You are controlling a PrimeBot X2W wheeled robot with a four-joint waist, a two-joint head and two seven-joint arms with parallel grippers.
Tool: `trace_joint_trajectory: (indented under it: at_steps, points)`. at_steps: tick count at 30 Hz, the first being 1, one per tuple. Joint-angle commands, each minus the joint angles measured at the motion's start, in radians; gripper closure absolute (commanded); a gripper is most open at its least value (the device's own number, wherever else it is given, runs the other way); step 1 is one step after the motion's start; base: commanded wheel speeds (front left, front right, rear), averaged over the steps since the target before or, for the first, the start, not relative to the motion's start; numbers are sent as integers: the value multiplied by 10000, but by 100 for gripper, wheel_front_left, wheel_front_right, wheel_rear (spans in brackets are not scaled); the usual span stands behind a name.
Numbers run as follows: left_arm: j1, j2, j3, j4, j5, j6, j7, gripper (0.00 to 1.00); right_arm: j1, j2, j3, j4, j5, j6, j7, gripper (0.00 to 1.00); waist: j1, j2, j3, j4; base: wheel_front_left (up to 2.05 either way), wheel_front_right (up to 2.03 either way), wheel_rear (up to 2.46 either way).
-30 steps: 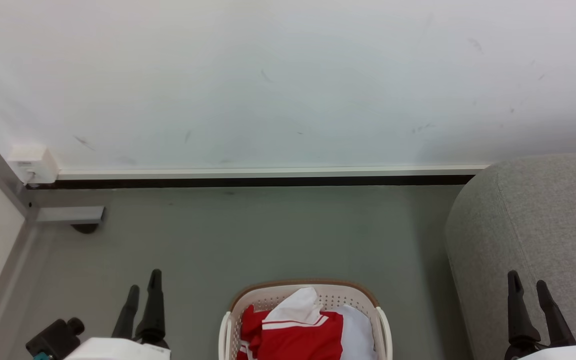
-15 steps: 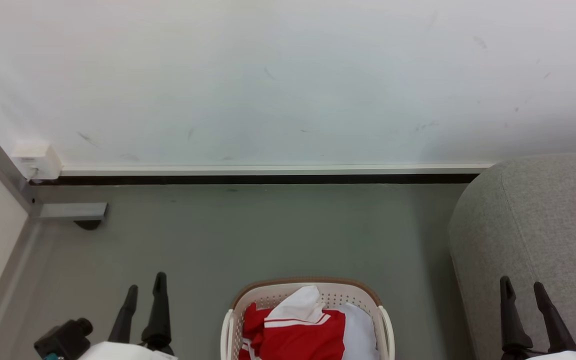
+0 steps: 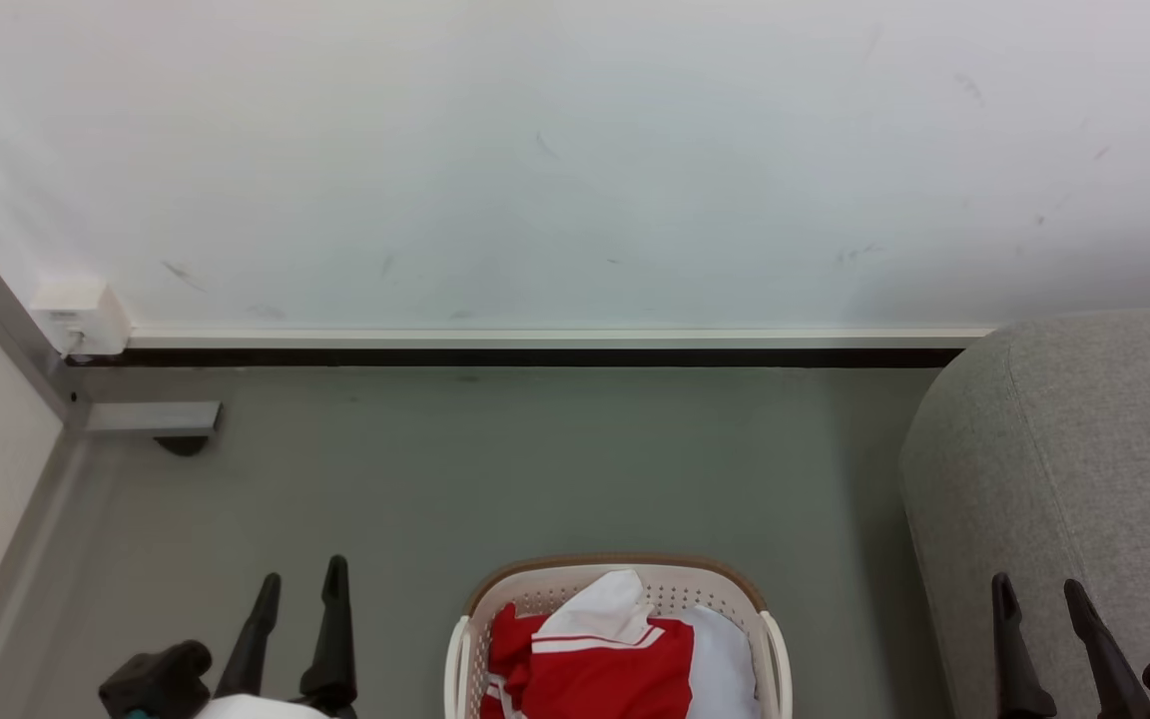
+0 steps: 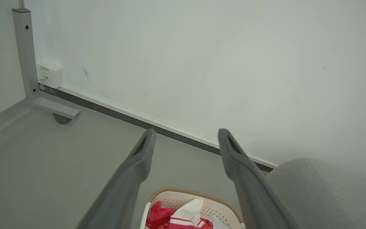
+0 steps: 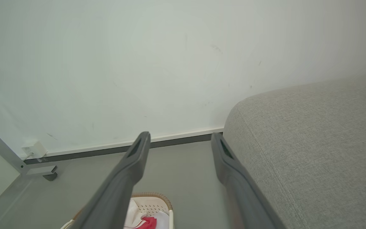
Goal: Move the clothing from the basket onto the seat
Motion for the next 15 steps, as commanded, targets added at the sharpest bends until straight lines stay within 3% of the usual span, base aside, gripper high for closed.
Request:
trace_joint_trajectory:
  at_steps: [1, 15]
  points:
    - [71, 86, -8, -10, 368, 34, -124, 0, 84, -109, -39, -8, -294, -14, -129, 0, 0, -1, -17, 3, 0, 0, 0]
    - [188, 92, -73, -40, 1726, 79, -414, 0, 206, -115, -27, 43, -1379, -16, -415, 0, 0, -1, -7, 45, 0, 0, 0]
